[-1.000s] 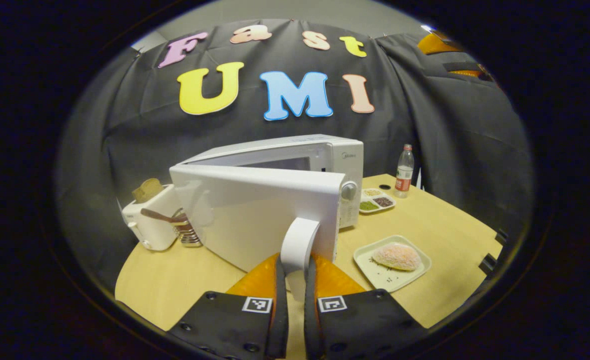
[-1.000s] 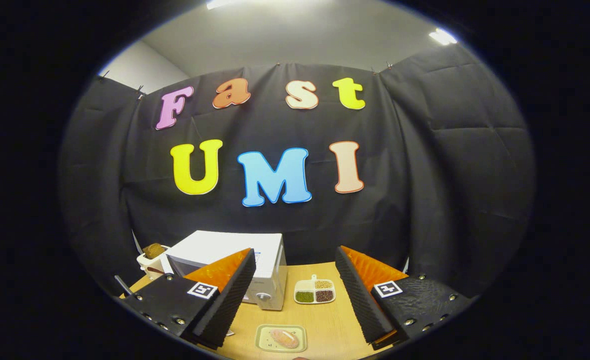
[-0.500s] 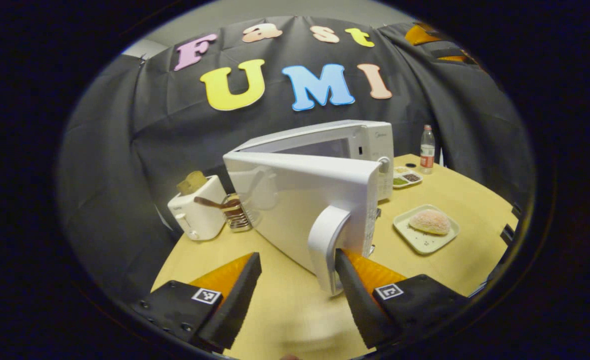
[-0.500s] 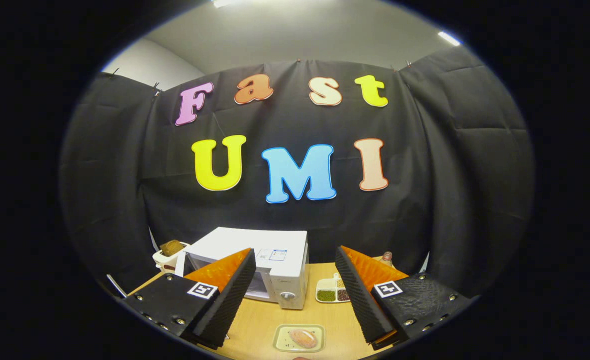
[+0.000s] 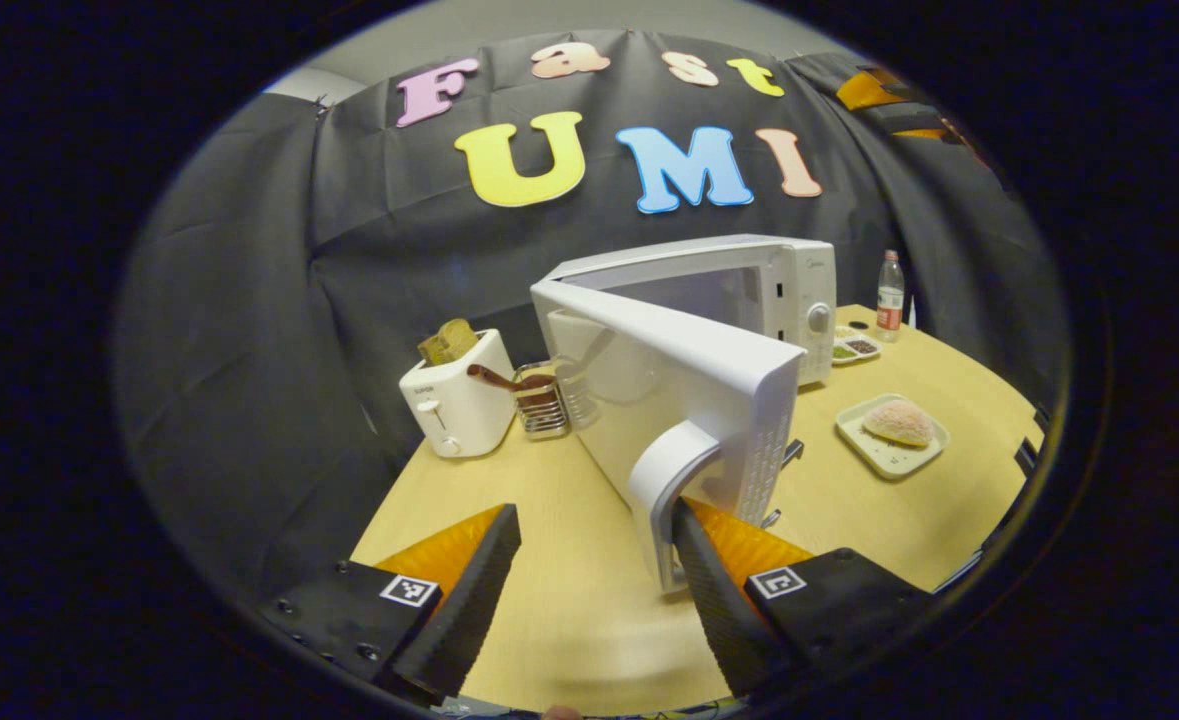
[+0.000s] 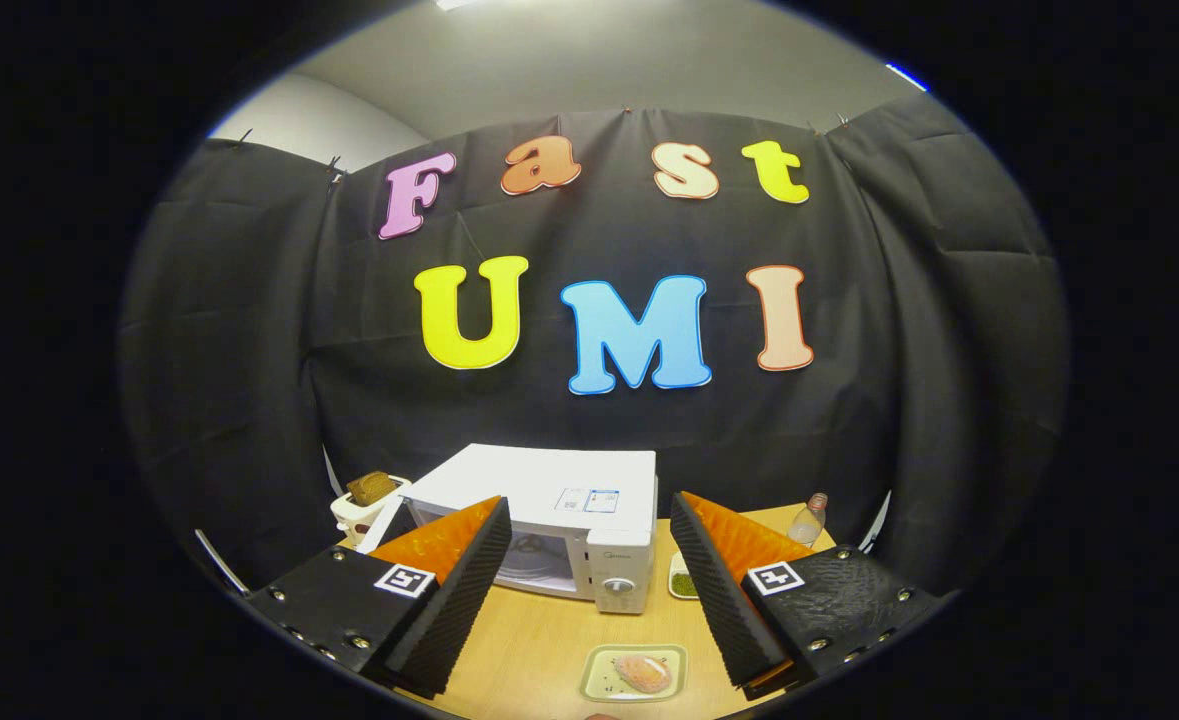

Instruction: Open the microwave oven with the left hand, put the food in, and close the microwave oven.

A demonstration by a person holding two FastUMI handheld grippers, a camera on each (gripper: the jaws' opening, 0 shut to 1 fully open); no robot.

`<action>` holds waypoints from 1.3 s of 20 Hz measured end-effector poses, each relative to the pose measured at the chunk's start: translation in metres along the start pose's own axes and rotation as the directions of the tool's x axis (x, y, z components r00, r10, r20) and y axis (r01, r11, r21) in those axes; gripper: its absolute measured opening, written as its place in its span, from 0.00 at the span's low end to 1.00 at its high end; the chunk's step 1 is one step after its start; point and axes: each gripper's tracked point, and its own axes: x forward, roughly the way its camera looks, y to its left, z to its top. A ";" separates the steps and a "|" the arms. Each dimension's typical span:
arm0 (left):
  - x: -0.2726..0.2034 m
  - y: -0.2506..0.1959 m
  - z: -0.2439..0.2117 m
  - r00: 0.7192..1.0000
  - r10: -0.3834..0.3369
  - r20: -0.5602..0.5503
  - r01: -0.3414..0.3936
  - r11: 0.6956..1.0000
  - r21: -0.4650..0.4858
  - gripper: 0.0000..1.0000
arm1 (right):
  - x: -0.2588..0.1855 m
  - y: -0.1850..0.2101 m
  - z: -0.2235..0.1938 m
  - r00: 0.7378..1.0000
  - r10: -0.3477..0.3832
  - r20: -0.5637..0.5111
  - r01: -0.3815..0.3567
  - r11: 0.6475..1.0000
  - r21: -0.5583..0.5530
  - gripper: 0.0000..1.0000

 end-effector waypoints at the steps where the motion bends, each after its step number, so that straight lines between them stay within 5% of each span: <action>1: -0.002 0.008 -0.003 1.000 -0.006 -0.002 0.006 1.000 0.002 0.94 | 0.001 0.005 -0.001 1.000 0.004 -0.002 -0.004 1.000 0.000 0.98; 2: -0.003 0.018 -0.006 1.000 -0.017 -0.005 0.017 1.000 0.005 1.00 | 0.001 0.010 -0.002 1.000 0.007 -0.004 -0.007 1.000 -0.002 0.98; 3: -0.003 0.025 -0.008 1.000 -0.029 -0.008 0.029 1.000 0.009 0.94 | 0.001 0.015 -0.003 1.000 0.010 -0.004 -0.010 1.000 -0.006 0.98; 15: -0.002 0.087 -0.026 0.995 -0.103 -0.008 0.102 0.995 -0.011 1.00 | 0.003 0.027 -0.039 0.998 0.008 -0.057 -0.013 0.995 -0.102 0.98; 20: -0.029 0.095 -0.008 0.997 -0.070 0.042 0.072 0.995 -0.061 0.97 | 0.008 0.016 -0.078 0.988 0.014 -0.153 -0.027 0.996 -0.084 0.98; 26: -0.075 0.098 0.081 0.977 0.061 0.205 -0.022 0.982 -0.188 0.99 | 0.025 -0.004 -0.142 0.947 0.071 -0.313 -0.096 0.993 -0.067 0.98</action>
